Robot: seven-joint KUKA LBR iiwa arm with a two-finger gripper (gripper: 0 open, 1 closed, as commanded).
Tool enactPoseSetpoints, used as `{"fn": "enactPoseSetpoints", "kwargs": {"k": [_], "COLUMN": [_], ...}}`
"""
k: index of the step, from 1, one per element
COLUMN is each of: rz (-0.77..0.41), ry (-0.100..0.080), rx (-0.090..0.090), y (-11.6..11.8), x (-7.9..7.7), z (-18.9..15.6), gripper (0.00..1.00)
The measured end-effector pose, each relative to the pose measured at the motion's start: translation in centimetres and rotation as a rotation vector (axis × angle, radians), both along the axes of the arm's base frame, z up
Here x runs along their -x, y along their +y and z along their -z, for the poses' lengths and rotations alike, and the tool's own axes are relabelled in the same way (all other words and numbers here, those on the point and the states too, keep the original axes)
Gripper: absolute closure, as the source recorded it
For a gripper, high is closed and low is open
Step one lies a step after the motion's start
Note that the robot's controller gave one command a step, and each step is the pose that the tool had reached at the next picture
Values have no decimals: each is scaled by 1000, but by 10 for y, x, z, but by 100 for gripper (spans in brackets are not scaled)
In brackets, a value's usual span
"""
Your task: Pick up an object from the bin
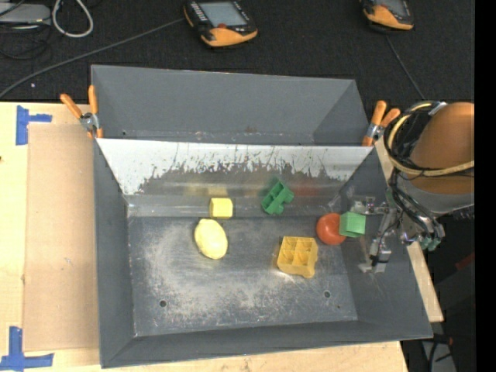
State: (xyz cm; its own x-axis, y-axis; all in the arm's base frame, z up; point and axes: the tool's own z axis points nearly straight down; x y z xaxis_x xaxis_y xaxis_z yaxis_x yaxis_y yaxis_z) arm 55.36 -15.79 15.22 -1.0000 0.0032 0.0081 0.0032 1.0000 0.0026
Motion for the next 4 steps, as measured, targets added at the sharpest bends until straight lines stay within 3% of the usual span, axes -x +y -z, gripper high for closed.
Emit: {"fn": "enactPoseSetpoints", "kwargs": {"k": [1,2,3,4], "rz": [-4,-217,-265,-312], "ry": [-7,-11,-7,-4], "rx": [2,1,-1,-3], "y": [1,48,60,17], "x": [-2,-22,-20,-5], "z": [-5,62,74,52], "gripper": [0,0,0,0]}}
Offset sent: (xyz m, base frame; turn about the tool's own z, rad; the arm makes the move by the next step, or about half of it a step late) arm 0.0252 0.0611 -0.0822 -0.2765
